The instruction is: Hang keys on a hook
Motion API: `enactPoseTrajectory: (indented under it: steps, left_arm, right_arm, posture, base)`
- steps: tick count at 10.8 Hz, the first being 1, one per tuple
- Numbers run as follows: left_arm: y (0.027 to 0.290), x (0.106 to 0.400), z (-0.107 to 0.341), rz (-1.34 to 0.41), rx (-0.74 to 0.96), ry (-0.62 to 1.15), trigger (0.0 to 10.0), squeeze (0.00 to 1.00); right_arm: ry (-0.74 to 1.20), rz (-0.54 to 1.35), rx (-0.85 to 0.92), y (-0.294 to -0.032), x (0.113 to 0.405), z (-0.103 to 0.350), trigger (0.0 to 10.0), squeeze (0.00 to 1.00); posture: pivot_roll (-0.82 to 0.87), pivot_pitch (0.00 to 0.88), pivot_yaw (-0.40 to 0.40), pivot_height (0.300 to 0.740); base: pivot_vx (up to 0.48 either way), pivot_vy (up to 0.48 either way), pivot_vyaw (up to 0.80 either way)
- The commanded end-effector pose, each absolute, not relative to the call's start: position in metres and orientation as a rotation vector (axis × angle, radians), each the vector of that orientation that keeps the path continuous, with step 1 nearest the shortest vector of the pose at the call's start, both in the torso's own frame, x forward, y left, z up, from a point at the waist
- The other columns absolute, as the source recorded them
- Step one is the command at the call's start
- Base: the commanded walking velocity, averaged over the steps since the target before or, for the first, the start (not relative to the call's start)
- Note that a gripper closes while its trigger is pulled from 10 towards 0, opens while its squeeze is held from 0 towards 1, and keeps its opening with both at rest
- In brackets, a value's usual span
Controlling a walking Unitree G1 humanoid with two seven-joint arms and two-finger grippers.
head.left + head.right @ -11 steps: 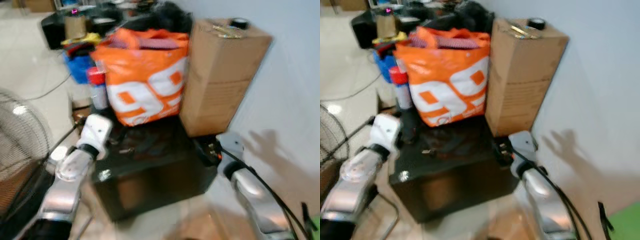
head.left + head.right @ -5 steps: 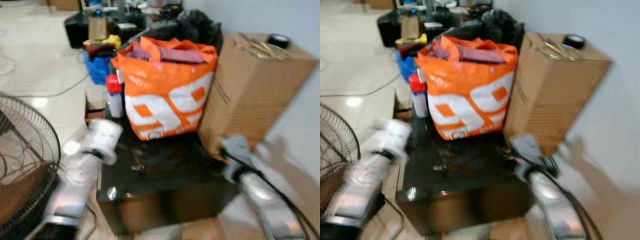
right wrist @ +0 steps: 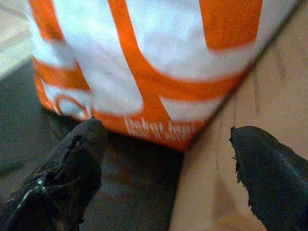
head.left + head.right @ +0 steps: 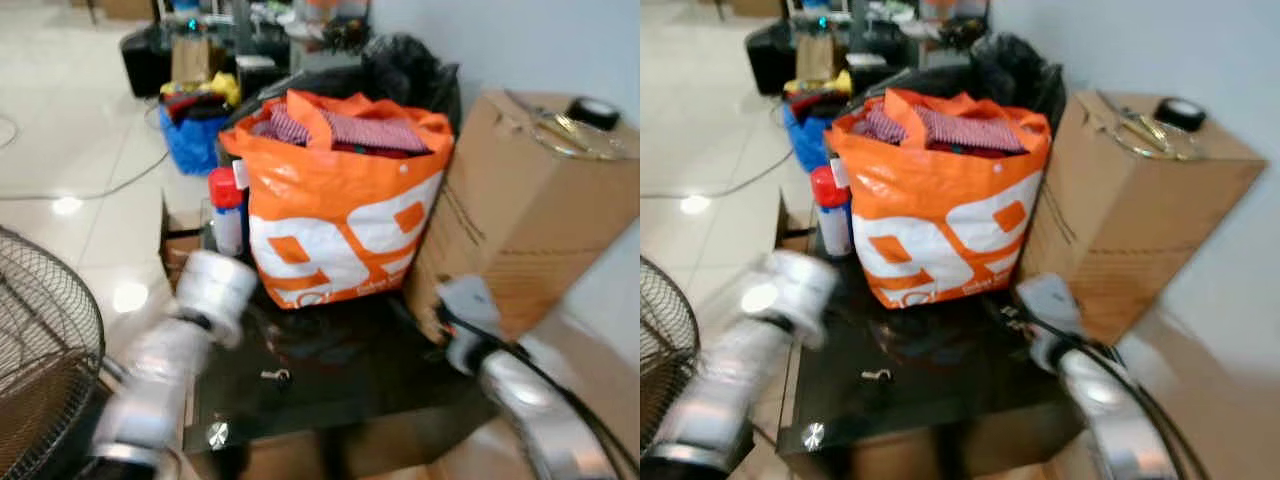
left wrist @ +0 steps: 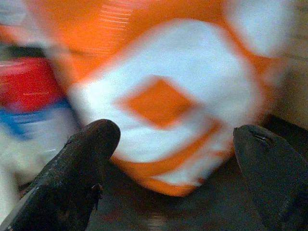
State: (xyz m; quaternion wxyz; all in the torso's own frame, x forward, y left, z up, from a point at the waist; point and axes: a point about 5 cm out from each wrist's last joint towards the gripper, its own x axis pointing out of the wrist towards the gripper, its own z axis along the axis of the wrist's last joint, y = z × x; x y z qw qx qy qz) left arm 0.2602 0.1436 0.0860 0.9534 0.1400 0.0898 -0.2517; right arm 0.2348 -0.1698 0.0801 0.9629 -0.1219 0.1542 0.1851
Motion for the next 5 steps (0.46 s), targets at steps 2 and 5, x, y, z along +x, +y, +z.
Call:
enactPoseTrajectory:
  steps: [2,5]
  left_arm:
    - [0.133,0.253,0.071,-0.699,0.313,0.270,10.0,0.00]
    - [0.130,0.249,0.052,-0.870,0.406,0.373,10.0,0.00]
  right_arm:
    - [0.317,0.421,-0.257,-0.165,0.236,0.083,10.0,0.00]
    - [0.335,0.455,-0.266,-0.165,0.232,0.085,10.0,0.00]
  posture:
    - [-0.13,0.000,-0.095,0.740]
    - [-0.16,0.000,-0.105,0.740]
  base:
    - [0.000,0.000,0.00]
    - [0.000,0.000,0.00]
